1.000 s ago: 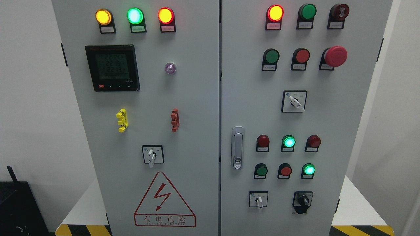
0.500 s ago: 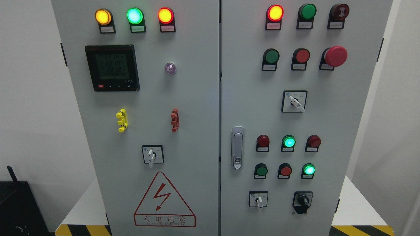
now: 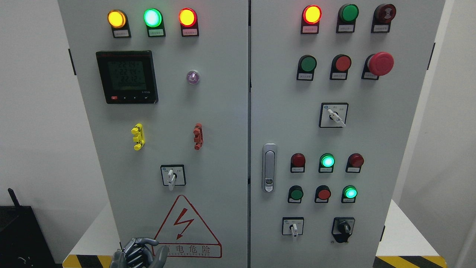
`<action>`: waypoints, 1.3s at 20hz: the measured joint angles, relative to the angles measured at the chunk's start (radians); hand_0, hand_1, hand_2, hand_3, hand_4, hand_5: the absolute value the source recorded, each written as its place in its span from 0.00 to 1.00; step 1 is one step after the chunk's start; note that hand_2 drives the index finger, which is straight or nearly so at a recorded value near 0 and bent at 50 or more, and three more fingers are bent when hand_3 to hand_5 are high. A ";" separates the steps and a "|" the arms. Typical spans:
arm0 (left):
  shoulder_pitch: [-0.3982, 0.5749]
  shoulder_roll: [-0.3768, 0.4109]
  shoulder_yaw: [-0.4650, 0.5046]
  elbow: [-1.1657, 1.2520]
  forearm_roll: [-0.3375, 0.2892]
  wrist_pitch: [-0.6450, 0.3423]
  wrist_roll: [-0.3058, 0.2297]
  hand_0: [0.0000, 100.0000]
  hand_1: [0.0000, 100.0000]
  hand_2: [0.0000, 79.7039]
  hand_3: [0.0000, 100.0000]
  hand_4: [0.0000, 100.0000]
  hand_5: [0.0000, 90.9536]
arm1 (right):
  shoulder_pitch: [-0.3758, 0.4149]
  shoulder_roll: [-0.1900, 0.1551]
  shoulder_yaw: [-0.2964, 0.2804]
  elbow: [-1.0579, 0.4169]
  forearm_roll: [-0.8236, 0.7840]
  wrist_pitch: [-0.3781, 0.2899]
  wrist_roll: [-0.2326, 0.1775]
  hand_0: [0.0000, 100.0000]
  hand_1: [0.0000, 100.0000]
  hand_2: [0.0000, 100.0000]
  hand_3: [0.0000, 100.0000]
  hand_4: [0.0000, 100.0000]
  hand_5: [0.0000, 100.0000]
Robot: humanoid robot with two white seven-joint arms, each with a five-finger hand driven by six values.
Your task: Turn on light switch 1
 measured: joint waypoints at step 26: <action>-0.230 -0.001 -0.069 -0.055 0.000 0.312 0.121 0.00 0.69 0.69 0.92 0.97 0.96 | 0.000 0.000 0.000 0.000 0.000 0.000 0.000 0.00 0.00 0.00 0.00 0.00 0.00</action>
